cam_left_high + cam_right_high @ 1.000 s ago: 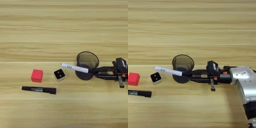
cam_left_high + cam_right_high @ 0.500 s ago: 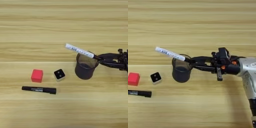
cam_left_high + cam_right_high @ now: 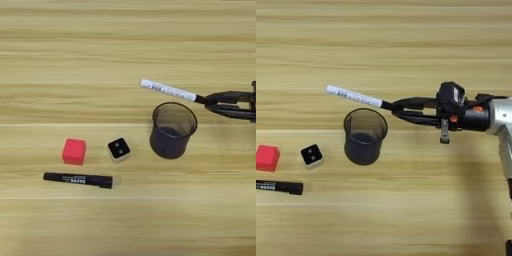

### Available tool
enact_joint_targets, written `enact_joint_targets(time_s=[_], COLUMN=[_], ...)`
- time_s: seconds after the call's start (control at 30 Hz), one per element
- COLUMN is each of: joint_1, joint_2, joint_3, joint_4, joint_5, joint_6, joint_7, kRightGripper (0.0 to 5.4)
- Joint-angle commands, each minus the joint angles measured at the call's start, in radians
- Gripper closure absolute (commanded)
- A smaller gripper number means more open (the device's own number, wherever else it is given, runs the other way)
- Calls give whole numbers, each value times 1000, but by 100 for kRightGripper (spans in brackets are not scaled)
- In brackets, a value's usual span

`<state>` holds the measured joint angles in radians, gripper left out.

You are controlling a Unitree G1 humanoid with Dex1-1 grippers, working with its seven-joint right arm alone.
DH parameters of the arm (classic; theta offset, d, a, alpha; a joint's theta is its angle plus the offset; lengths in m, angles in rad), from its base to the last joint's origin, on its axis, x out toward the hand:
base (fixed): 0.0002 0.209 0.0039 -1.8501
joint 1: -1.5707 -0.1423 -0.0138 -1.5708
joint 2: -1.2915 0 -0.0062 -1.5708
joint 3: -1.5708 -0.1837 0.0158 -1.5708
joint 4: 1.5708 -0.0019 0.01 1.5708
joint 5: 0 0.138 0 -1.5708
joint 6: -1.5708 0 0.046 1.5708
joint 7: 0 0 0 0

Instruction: Move the objects on the table

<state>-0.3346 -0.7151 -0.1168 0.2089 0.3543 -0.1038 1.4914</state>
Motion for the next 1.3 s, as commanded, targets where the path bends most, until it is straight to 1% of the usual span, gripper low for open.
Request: enact_joint_targets(time_s=[0.03,0.2,0.4,0.73,0.9,1.03,1.2,1.3], joint_1=[-107,-131,-129,-178,-205,-228,-259,-283], joint_2=[-91,-142,-210,-262,-262,-264,-246,-239], joint_3=[-15,-6,7,52,78,110,137,160], joint_4=[17,47,57,66,62,89,99,115], joint_5=[-41,-78,-124,-191,-211,-259,-275,-302], joint_6=[-53,-77,-105,-135,-144,-185,-201,-220], joint_7=[-23,7,45,67,77,65,65,57], kRightGripper=[473,473,473,473,473,473,473,473])
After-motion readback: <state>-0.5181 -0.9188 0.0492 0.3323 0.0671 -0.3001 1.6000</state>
